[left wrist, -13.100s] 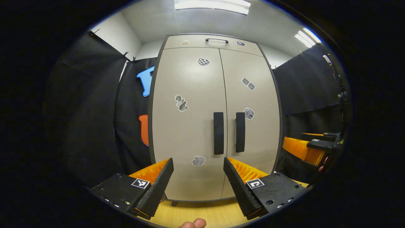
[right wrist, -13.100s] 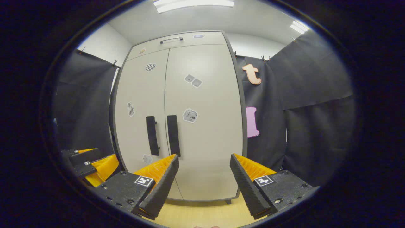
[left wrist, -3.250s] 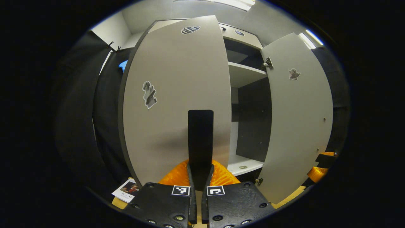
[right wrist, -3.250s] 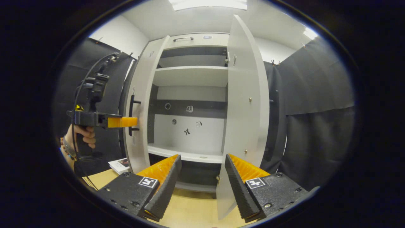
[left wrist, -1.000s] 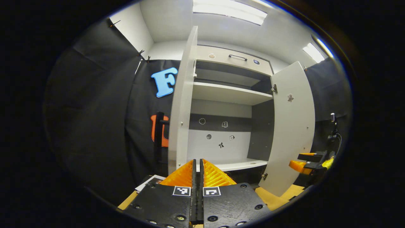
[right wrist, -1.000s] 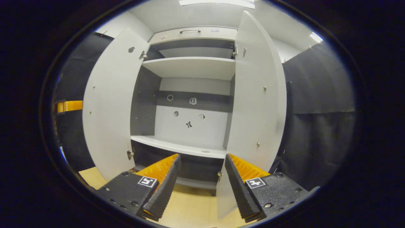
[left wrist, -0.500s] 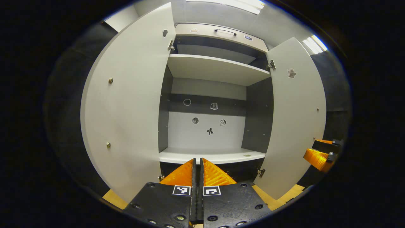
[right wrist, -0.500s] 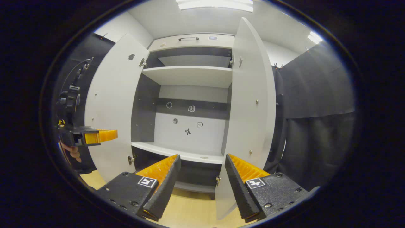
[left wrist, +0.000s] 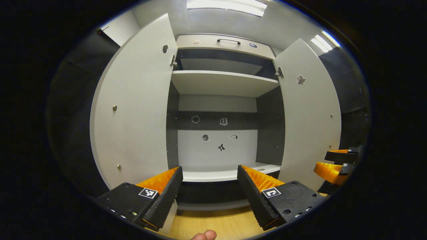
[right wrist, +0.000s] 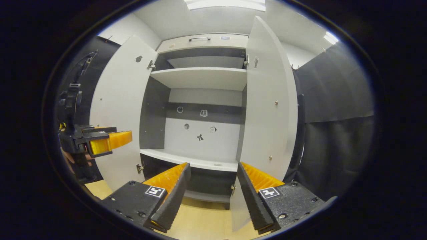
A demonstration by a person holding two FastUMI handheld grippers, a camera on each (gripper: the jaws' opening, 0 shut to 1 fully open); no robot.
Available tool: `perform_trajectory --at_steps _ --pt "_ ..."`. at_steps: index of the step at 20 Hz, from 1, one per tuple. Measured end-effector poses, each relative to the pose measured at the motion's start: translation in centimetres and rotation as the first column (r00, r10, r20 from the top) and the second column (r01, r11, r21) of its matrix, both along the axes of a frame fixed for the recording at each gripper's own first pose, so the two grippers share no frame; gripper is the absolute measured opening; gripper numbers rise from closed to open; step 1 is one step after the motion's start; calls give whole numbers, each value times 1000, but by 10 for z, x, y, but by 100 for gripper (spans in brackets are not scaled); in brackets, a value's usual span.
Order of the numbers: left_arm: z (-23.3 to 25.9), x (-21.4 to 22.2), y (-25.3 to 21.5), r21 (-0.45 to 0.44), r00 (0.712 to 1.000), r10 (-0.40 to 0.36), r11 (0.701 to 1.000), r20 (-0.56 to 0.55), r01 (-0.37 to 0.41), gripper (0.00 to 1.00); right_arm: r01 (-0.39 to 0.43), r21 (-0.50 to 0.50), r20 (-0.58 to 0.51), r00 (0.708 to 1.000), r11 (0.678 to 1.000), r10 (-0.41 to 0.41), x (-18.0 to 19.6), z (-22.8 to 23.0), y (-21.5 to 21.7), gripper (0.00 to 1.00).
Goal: Open the right door of the double-door shoe cabinet with the right hand, and open the left door with the left hand.
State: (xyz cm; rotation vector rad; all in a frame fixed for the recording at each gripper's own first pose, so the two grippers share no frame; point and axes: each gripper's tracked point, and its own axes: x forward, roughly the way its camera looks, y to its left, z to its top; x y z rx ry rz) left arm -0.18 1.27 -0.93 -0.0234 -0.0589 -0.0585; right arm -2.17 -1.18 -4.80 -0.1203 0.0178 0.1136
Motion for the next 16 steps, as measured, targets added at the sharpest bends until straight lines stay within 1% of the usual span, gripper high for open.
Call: perform_trajectory --at_steps 1,8,16 --pt "-2 0 -1 -9 1000 -3 1000 -7 3 97 -1 1 -2 1000 1000 1 0 -1 0 88" --pt "-6 -2 7 -22 999 31 999 -24 -32 97 13 30 -5 1000 999 -12 0 -4 -3 88" --pt "6 -9 5 -26 1000 27 999 4 -27 97 29 57 9 1000 998 -29 -7 3 -8 87"
